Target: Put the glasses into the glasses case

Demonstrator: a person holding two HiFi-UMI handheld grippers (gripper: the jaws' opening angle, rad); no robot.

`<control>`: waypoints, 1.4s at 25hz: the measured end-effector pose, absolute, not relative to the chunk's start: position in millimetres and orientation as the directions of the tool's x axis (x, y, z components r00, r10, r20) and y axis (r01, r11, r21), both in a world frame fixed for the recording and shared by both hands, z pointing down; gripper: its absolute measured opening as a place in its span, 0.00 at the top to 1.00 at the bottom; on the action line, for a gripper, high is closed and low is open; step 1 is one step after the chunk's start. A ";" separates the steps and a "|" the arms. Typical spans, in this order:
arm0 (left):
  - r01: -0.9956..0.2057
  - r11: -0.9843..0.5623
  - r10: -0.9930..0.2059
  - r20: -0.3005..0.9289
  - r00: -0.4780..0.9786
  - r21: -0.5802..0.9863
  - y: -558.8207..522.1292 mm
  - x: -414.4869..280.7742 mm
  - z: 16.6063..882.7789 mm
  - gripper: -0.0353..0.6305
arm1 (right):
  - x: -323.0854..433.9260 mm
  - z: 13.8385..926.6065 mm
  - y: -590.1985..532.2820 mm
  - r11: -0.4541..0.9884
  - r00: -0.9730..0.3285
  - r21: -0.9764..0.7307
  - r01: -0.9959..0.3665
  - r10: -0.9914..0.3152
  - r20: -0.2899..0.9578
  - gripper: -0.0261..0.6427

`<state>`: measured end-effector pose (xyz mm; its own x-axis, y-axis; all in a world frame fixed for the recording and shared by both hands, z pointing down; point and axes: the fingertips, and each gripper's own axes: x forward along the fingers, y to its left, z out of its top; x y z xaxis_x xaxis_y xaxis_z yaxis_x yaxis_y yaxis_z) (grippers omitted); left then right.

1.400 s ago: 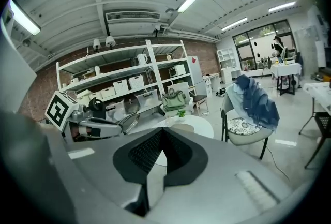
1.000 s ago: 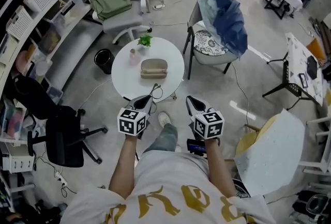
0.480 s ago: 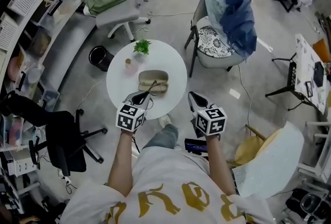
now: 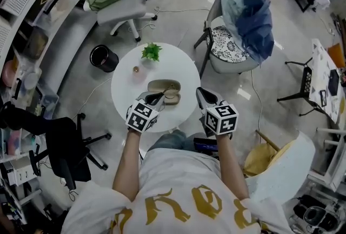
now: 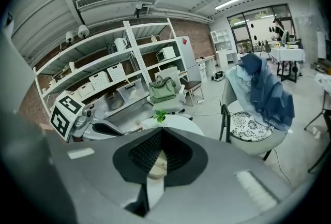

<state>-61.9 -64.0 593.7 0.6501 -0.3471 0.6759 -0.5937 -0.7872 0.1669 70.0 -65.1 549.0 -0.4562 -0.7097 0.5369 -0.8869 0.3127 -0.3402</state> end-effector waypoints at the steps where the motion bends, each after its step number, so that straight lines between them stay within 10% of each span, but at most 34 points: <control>1: -0.590 -0.790 -0.343 0.676 0.653 0.169 -65.5 -62.2 594.3 0.92 | 67.0 547.0 -68.0 0.316 -0.461 -0.344 -0.884 -0.706 0.537 0.92; 35: -0.433 -0.897 -0.174 0.833 0.525 0.086 -97.8 -59.7 670.1 0.92 | 53.2 597.6 -125.6 0.465 -0.548 -0.314 -0.827 -0.548 0.632 0.92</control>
